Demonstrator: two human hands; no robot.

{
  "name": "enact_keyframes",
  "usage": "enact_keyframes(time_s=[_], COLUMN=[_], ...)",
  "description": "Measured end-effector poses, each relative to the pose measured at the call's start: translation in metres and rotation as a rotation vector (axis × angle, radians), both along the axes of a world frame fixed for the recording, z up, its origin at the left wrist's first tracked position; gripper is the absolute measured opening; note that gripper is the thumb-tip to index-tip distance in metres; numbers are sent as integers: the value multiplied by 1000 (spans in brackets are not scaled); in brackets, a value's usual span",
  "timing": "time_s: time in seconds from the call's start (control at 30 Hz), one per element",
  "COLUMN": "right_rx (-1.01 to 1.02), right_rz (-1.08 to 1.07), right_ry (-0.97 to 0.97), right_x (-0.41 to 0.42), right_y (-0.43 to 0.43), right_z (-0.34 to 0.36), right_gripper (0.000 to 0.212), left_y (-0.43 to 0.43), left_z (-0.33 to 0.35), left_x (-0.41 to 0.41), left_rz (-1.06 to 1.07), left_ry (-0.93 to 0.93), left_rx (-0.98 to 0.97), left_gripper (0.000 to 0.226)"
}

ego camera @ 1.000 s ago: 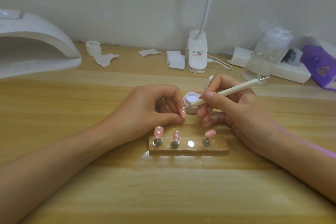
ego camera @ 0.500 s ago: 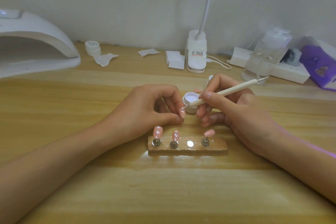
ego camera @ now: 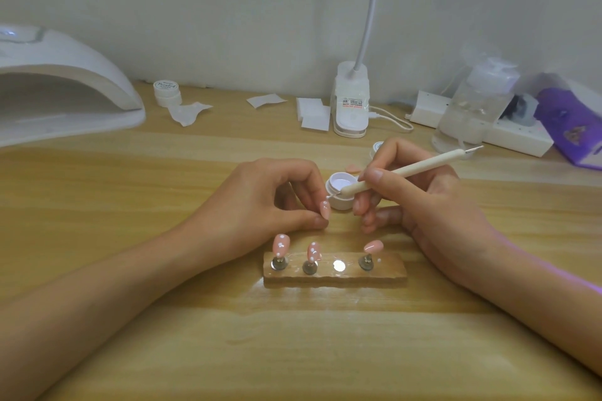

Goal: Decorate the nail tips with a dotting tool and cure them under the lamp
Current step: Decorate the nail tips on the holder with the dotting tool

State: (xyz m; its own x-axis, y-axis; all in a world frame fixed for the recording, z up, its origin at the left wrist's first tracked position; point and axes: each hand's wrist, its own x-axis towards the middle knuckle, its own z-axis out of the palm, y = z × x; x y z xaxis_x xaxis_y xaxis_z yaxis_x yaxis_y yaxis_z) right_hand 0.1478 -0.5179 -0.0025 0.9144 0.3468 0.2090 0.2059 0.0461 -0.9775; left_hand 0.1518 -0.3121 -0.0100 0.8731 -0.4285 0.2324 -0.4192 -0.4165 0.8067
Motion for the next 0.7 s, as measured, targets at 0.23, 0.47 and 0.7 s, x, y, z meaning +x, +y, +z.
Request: enact_keyframes(time_s=[0.23,0.47,0.7], right_rx=[-17,-24,-18], right_rz=[6,8,7], right_ry=[-3,-5,3], right_x=[0,-1,0], right_y=[0,0,-1], right_z=[0,0,-1], right_gripper=[19,18,17], left_y=[0,-1,-1], left_z=[0,1,0], left_x=[-1,-1,0], left_rz=[13,23,18], left_ry=[-8,-19,-13], left_rx=[11,25,12], left_gripper=[24,24,24])
